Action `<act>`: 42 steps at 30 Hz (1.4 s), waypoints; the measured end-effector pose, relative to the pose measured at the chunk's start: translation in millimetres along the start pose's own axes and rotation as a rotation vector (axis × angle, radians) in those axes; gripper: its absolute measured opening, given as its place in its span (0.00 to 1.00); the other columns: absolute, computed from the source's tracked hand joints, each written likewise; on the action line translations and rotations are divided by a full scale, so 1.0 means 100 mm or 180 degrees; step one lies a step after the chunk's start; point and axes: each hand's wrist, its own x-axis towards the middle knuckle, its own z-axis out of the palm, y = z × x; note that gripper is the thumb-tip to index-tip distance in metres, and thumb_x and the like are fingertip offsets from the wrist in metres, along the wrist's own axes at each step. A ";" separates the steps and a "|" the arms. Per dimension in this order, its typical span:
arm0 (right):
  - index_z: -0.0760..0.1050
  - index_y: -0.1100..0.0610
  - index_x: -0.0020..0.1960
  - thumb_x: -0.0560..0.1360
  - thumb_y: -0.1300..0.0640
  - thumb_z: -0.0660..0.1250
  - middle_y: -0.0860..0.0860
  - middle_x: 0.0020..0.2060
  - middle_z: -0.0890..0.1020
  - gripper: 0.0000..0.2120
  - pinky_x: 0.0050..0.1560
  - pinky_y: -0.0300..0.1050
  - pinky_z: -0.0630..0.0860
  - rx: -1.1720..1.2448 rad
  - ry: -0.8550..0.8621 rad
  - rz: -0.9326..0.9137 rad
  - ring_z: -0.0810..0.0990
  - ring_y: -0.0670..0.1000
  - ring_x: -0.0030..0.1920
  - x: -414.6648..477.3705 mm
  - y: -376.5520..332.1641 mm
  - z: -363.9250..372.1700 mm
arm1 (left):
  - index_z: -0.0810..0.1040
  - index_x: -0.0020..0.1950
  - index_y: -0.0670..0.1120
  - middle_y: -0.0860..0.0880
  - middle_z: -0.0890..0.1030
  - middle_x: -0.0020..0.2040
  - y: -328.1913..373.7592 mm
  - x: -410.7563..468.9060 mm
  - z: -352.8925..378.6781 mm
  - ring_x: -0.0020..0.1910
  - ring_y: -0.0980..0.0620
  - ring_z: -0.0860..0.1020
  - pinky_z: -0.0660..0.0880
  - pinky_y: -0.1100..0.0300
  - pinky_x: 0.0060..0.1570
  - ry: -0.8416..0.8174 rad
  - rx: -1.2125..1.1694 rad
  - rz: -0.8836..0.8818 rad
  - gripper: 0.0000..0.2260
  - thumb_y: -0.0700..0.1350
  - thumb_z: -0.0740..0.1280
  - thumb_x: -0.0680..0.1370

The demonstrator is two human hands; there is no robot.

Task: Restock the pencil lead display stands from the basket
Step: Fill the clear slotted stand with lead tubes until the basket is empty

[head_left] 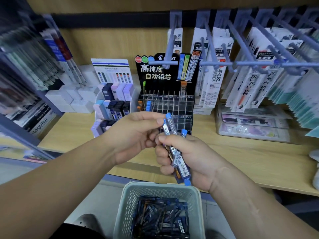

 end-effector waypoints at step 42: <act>0.77 0.59 0.46 0.81 0.61 0.63 0.53 0.31 0.71 0.06 0.30 0.41 0.63 -0.0627 0.0476 0.0003 0.67 0.49 0.31 0.39 0.03 -0.16 | 0.83 0.41 0.46 0.47 0.84 0.32 0.18 0.50 -0.60 0.34 0.49 0.84 0.82 0.59 0.40 0.1445 0.1987 0.1411 0.04 0.40 0.77 0.73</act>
